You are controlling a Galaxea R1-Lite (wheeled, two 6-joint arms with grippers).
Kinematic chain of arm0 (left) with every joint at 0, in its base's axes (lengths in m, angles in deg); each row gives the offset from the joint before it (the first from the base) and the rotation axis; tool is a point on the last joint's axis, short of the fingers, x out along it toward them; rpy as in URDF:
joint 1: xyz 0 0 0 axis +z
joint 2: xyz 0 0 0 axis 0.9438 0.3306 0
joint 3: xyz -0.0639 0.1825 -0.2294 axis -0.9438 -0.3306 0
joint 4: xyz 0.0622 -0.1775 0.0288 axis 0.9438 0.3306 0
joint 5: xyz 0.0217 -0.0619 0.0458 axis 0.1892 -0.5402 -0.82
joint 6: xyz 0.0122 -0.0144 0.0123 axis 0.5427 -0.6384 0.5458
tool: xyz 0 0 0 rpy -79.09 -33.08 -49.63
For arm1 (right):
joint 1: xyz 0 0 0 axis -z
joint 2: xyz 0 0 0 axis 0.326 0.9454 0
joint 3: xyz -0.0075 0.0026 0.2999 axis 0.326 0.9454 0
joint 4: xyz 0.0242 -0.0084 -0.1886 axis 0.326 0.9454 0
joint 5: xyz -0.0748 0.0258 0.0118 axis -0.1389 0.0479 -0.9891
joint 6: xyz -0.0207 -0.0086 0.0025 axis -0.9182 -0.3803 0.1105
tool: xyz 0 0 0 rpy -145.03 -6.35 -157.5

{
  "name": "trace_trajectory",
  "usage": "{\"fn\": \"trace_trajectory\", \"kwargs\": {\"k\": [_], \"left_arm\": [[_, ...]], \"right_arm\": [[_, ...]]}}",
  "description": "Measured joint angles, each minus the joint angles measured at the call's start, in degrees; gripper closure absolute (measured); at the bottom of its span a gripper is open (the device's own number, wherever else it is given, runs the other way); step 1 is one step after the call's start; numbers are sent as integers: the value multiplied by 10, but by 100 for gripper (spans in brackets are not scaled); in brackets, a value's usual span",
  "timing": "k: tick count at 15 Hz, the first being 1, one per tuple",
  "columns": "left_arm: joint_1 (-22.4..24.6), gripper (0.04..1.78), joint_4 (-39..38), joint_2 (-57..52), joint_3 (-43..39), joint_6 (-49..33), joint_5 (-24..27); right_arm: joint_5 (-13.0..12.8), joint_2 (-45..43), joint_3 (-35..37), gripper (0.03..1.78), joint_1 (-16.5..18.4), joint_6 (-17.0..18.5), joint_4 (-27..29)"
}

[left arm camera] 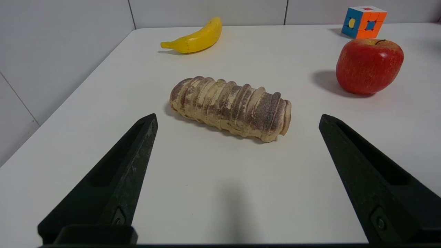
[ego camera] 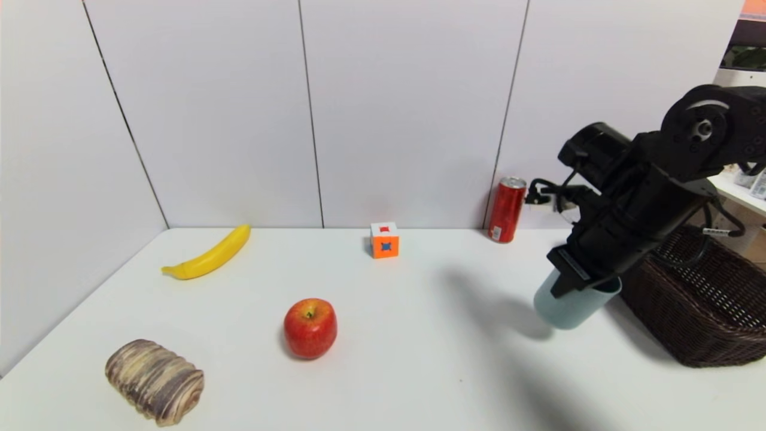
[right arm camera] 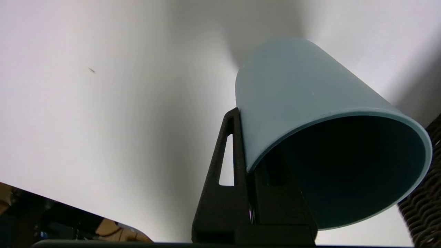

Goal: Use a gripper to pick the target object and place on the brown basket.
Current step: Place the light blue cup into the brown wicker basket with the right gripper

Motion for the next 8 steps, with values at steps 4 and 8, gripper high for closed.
{"fn": "trace_trajectory", "kwargs": {"k": [4, 8], "left_arm": [[0, 13, 0, 0, 0, 0, 0], [0, 13, 0, 0, 0, 0, 0]], "right_arm": [[-2, -14, -89, 172, 32, -30, -2], [-3, -22, -160, 172, 119, -69, -47]]}}
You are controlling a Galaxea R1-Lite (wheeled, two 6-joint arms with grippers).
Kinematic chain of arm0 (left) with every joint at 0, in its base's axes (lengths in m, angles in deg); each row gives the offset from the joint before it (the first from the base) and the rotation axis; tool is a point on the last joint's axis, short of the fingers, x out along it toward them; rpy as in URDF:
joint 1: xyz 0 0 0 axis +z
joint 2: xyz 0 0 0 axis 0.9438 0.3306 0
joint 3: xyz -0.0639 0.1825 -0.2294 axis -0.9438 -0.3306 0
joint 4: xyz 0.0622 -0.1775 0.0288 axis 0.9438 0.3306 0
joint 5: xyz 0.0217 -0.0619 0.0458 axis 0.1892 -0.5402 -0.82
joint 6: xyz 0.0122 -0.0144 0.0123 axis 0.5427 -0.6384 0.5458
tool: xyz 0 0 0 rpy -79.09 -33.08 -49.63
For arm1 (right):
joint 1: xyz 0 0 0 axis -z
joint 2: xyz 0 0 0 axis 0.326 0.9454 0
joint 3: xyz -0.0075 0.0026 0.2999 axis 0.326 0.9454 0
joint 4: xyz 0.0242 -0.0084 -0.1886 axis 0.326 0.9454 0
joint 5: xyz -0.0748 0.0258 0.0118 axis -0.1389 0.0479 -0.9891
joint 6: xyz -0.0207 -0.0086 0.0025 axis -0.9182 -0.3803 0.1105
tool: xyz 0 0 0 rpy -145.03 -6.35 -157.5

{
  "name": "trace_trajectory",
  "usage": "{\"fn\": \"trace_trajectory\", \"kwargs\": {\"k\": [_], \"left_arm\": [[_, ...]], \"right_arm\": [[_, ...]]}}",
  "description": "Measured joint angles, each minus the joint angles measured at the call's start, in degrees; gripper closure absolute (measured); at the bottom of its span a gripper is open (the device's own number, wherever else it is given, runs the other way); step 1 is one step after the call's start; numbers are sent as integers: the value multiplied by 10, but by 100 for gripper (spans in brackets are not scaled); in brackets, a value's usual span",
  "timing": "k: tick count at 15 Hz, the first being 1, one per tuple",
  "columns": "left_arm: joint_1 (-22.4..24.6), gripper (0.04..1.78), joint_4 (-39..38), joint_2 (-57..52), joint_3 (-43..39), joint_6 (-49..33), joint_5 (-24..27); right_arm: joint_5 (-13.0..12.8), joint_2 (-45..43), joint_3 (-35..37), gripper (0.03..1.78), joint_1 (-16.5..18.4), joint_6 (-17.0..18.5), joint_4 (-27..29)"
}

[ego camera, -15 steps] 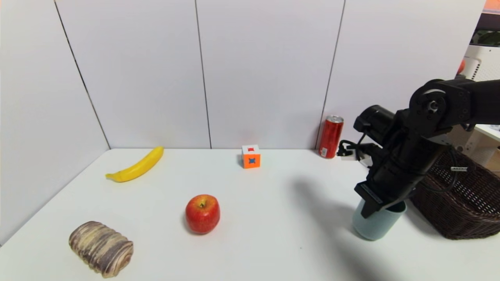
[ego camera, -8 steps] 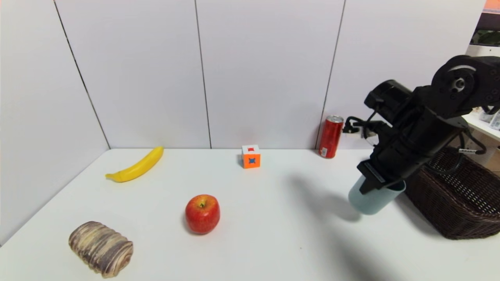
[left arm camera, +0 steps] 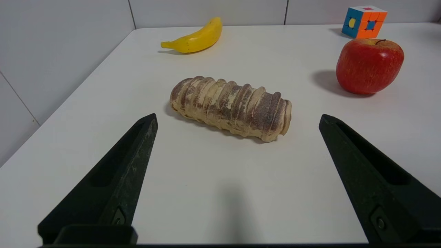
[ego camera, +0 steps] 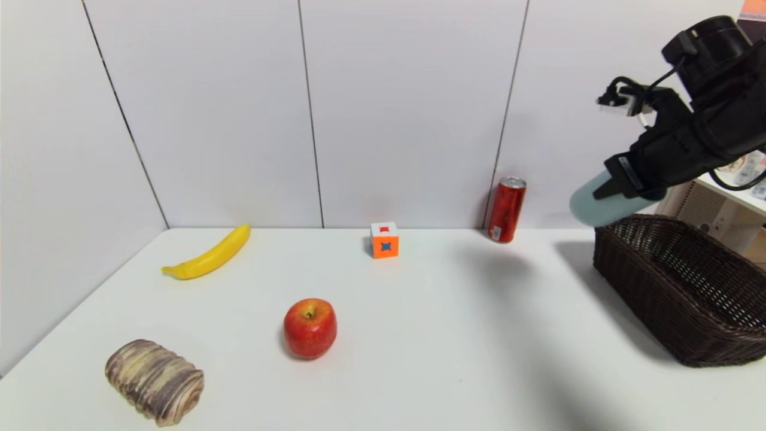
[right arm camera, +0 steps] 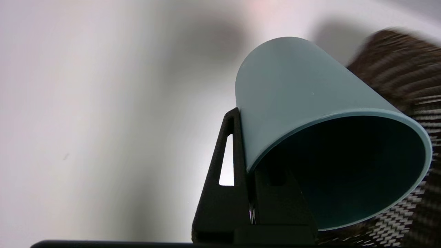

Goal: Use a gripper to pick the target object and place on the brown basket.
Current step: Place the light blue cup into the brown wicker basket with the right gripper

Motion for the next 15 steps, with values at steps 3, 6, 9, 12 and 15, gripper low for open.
{"fn": "trace_trajectory", "kwargs": {"k": [3, 6, 9, 12, 15], "left_arm": [[0, 13, 0, 0, 0, 0, 0], [0, 13, 0, 0, 0, 0, 0], [0, 13, 0, 0, 0, 0, 0], [0, 13, 0, 0, 0, 0, 0], [0, 13, 0, 0, 0, 0, 0]], "right_arm": [[0, -1, -10, 172, 83, -30, -51], [2, 4, 3, 172, 149, -41, -58], [3, 17, 33, 172, 187, -38, -59], [2, 41, 52, 172, 199, -37, -59], [1, 74, 65, 172, 208, -35, -59]]}}
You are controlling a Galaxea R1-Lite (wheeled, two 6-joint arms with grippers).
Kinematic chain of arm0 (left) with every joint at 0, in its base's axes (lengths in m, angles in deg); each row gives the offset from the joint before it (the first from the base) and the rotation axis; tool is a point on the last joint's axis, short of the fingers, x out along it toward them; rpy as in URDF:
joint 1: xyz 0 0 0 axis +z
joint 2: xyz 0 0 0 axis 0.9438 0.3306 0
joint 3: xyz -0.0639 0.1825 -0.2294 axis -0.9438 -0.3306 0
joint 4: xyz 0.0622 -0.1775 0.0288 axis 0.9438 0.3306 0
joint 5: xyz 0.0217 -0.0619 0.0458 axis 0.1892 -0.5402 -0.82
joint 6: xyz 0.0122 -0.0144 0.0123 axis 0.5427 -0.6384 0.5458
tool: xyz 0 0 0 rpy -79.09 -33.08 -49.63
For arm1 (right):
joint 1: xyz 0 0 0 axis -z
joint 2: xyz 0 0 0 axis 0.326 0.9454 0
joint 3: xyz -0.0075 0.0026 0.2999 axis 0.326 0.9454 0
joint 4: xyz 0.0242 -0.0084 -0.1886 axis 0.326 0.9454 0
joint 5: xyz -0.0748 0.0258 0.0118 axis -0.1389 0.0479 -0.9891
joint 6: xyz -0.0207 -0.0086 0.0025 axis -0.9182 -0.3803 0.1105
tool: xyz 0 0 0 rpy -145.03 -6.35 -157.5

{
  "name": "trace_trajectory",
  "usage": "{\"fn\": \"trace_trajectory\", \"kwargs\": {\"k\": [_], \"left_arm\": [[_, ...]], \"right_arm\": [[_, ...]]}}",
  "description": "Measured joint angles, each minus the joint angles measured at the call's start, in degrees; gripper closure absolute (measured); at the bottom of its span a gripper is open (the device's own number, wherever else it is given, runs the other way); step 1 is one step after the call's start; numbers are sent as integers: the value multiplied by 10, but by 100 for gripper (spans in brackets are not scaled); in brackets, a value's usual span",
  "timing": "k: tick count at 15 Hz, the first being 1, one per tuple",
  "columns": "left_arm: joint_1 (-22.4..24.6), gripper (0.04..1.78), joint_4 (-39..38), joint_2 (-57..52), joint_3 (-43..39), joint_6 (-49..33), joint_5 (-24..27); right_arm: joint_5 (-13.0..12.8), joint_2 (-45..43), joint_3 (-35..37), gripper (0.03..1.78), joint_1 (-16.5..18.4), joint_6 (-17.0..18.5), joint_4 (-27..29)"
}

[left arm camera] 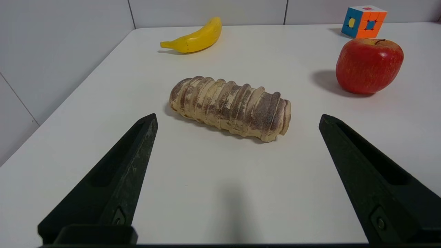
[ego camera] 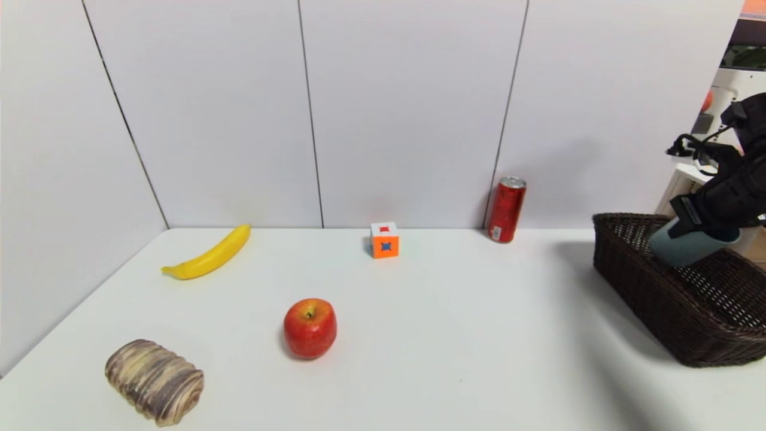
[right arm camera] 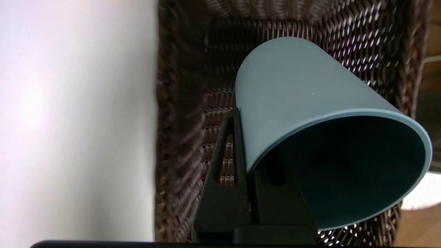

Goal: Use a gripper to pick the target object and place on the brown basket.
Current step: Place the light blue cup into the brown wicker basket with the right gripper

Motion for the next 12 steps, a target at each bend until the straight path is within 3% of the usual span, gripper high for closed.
{"fn": "trace_trajectory", "kwargs": {"k": [2, 6, 12], "left_arm": [[0, 13, 0, 0, 0, 0, 0], [0, 13, 0, 0, 0, 0, 0], [0, 13, 0, 0, 0, 0, 0]], "right_arm": [[-1, 14, 10, 172, 2, 0, 1], [-1, 28, 17, 108, 2, 1, 0], [-1, 17, 12, 56, 2, -2, -2]]}}
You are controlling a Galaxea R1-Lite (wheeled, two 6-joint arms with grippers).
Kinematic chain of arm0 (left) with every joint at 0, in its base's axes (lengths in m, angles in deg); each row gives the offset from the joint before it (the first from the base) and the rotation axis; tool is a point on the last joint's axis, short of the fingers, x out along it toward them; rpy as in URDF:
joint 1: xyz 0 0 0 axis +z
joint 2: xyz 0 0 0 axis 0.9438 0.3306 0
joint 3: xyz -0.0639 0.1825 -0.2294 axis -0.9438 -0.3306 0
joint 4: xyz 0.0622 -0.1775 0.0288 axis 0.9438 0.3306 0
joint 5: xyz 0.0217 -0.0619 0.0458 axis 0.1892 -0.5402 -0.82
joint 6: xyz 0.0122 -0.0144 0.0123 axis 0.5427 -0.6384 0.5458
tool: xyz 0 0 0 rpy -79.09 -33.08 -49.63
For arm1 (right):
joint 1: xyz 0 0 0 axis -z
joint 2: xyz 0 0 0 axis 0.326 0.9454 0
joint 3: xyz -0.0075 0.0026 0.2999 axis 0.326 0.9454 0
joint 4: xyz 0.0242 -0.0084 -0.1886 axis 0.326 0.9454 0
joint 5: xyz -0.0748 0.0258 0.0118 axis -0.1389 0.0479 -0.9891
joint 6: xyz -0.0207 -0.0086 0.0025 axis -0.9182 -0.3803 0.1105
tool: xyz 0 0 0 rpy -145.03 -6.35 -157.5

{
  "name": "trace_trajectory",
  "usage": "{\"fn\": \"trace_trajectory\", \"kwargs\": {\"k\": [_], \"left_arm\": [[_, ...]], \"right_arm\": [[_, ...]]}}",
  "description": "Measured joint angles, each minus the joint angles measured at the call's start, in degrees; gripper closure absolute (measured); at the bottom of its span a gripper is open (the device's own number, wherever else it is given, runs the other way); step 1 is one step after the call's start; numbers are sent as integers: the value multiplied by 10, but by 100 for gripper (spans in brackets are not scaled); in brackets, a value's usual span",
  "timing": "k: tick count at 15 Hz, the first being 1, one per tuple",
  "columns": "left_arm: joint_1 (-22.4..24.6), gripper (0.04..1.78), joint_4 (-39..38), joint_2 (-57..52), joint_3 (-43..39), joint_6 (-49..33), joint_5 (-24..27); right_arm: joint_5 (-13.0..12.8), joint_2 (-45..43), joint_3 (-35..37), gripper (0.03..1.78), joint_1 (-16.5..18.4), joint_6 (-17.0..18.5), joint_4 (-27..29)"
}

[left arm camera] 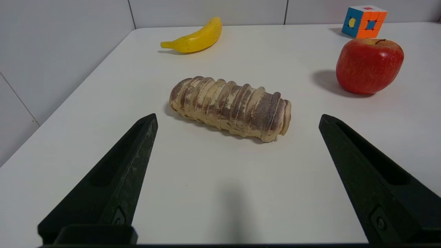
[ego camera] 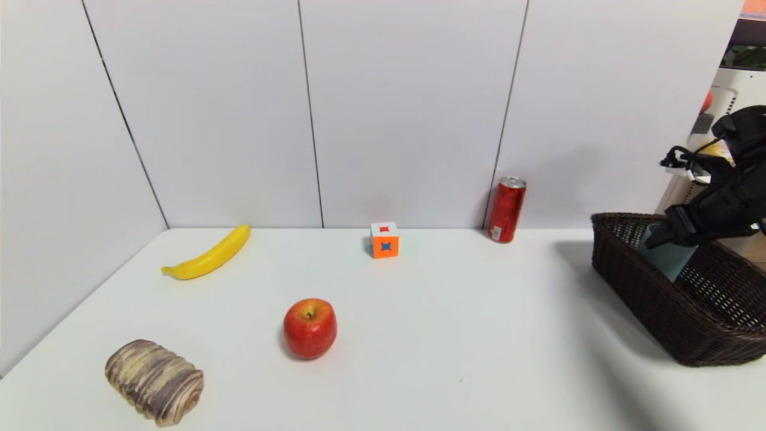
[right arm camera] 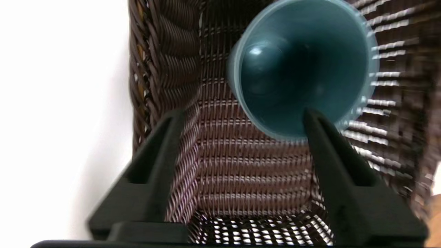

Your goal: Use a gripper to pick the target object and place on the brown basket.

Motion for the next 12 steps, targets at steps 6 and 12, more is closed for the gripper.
{"fn": "trace_trajectory", "kwargs": {"k": [6, 12], "left_arm": [[0, 13, 0, 0, 0, 0, 0], [0, 13, -1, 0, 0, 0, 0]], "right_arm": [[4, -91, -12, 31, 0, 0, -7], [5, -302, 169, 20, -8, 3, -79]]}}
